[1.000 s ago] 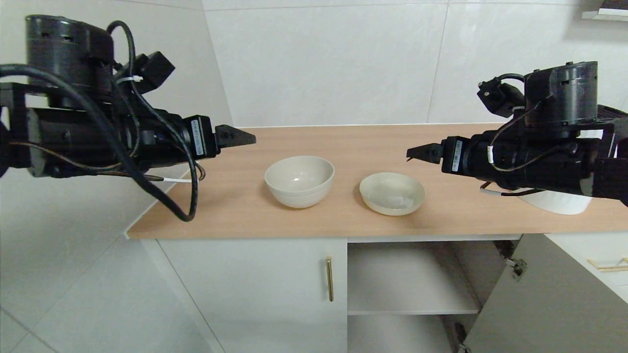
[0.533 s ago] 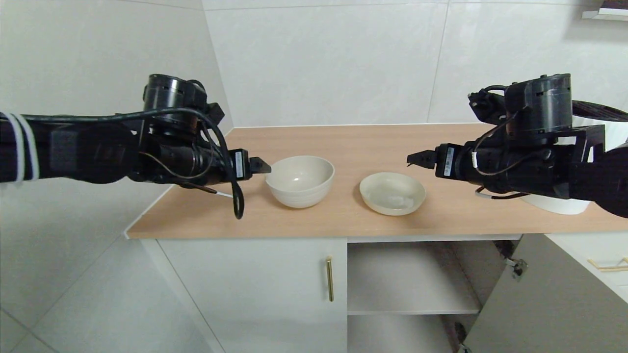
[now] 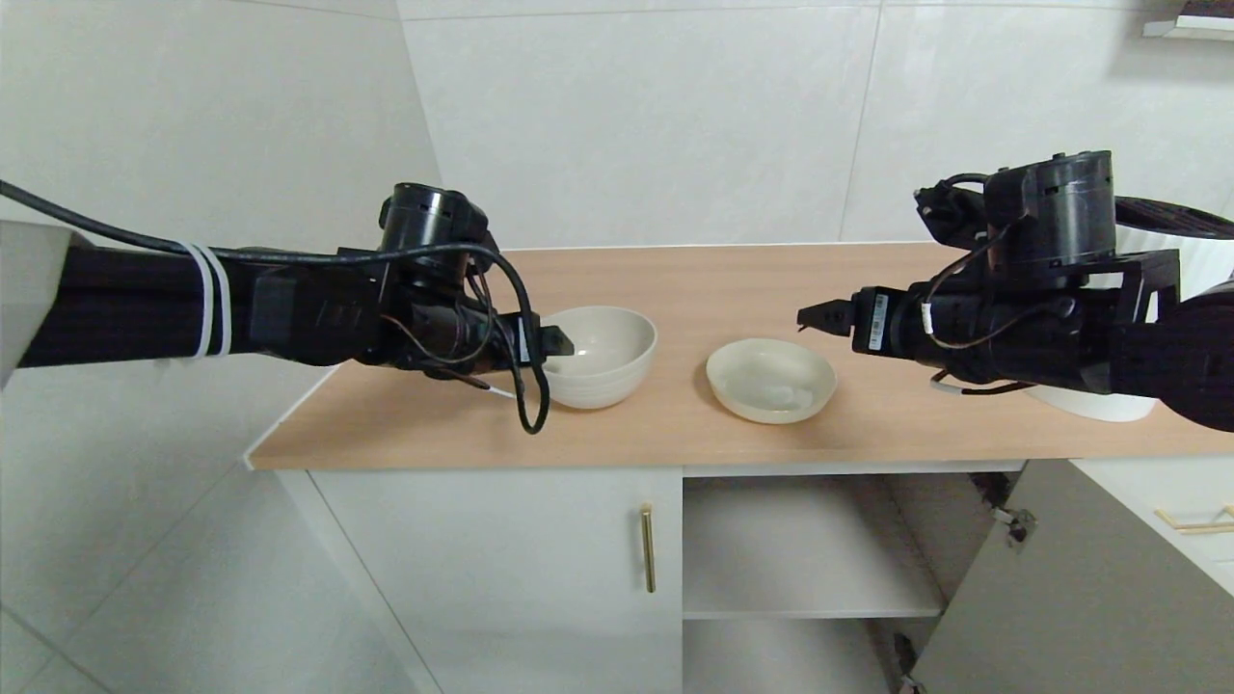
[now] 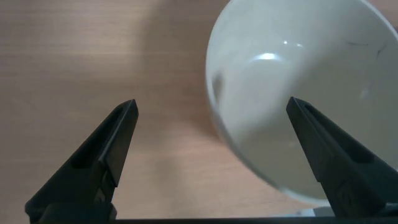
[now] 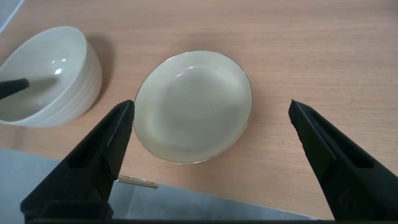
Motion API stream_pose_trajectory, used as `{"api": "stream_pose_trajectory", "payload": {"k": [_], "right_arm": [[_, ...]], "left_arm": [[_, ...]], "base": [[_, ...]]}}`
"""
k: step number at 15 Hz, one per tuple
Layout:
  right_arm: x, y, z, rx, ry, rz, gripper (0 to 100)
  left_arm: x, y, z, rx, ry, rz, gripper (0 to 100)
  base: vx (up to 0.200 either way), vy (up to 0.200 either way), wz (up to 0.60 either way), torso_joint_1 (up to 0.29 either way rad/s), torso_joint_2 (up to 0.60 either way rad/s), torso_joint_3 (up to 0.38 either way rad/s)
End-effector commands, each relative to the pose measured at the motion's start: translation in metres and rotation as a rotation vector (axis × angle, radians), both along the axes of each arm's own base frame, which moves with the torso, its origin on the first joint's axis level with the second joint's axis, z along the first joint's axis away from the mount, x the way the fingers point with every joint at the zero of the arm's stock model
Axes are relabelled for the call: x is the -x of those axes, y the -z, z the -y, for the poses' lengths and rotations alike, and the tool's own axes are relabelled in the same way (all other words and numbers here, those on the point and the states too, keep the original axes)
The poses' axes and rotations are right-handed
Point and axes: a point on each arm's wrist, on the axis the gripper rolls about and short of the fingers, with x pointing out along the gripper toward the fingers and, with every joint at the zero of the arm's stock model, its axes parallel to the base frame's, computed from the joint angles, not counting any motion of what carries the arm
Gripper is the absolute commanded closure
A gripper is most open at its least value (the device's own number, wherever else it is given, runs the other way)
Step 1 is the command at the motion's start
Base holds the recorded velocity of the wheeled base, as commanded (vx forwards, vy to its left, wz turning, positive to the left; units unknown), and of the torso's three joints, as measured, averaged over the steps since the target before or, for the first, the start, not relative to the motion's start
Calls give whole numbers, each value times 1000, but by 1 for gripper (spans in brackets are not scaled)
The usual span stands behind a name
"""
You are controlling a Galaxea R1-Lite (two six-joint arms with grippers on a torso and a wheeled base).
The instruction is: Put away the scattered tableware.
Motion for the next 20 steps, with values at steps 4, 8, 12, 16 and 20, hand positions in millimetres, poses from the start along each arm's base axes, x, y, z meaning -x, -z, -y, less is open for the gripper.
{"api": "stream_pose_trajectory", "payload": {"k": [4,8,12,16,20], "right_arm": [[1,-1,0,-1,1,3,0],[1,-1,0,0,1,2,0],[2,2,1,3,0,-7,0],[-6,12,-3,22,2,-37,0],[-25,32,-10,118,76,-160,0]], "left_arm": [[-6,6,6,8,0,-9,100],[-11,8,8,11,0,-5,100],[-6,-4,6,59,-28,14,100],[40,-34,-8,102,-26,42,100],[85,-48,5,112,63,59,100]], "base": [[0,0,0,0,0,0],[0,0,0,0,0,0],[0,0,0,0,0,0],[0,0,0,0,0,0],[0,0,0,0,0,0]]}}
